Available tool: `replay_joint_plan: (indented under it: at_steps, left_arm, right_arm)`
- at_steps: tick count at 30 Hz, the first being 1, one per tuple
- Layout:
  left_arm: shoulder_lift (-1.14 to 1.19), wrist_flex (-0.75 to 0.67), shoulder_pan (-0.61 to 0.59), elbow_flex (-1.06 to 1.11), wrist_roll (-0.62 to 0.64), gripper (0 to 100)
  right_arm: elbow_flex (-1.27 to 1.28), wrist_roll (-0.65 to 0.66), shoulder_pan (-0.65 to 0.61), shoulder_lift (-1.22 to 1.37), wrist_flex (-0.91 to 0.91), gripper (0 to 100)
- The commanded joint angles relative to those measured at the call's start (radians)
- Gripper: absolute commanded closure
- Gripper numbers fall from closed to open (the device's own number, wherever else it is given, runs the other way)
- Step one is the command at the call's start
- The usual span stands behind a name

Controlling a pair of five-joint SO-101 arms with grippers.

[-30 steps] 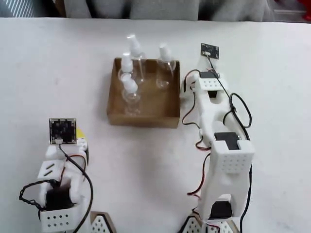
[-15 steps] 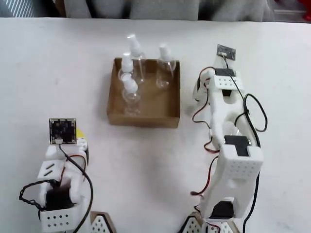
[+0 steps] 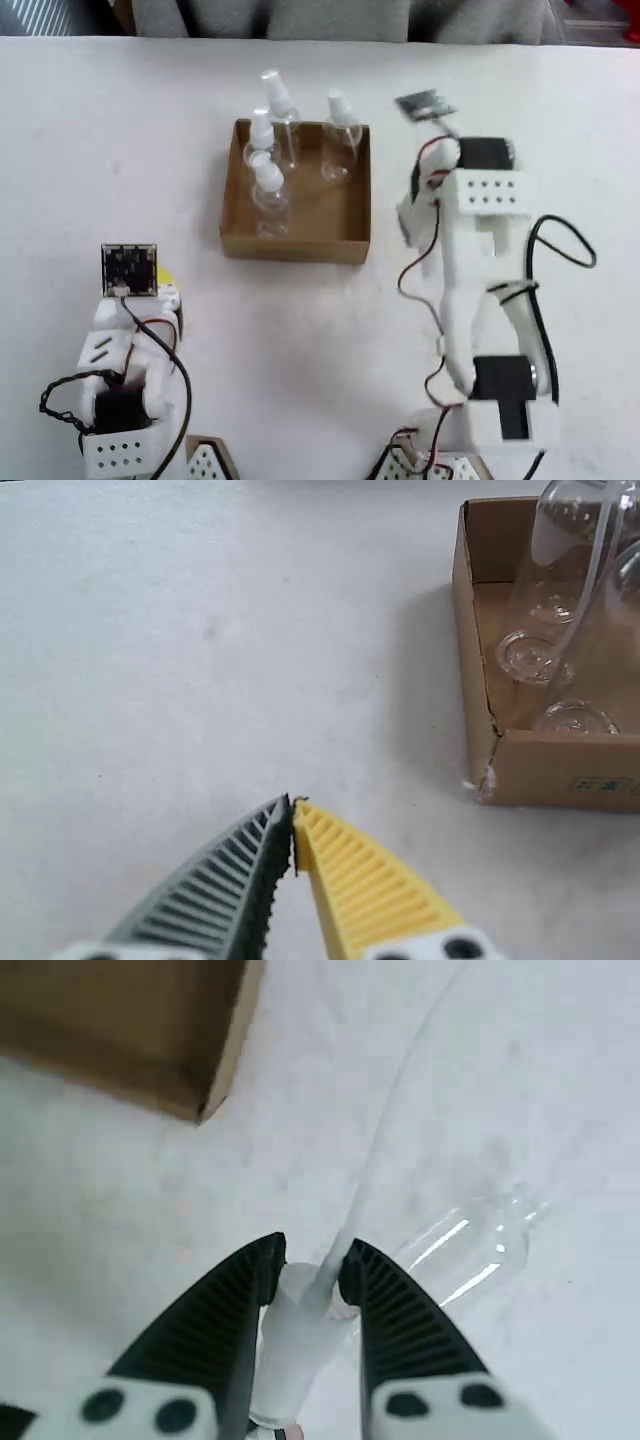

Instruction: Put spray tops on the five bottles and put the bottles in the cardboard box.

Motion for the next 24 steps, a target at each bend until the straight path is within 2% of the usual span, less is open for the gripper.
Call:
replay_joint_plan:
  at_steps: [1,10,16,21,24]
  left_arm:
    - [0.004,0.003,0.008,-0.002,-0.012,98]
    - [0.004,0.003,0.005,-0.002,-0.012,98]
    - [0.004,0.003,0.005,-0.002,-0.012,98]
    - [0.004,0.003,0.005,-0.002,-0.012,98]
    - [0.004,0.005,0.005,-0.002,-0.012,98]
  right_arm:
    - [0.124,0.094,-0.096,-0.165,0.019,98.3]
    - [0.506,0.330,-0.404,-0.522,0.018,98.3]
    - [0.741,0.525,-0.549,-0.590,-0.070,98.3]
    - [0.905,0.591,-0.598,-0.590,-0.269,98.3]
    - [0.942,0.595,-0.596,-0.590,-0.340,93.7]
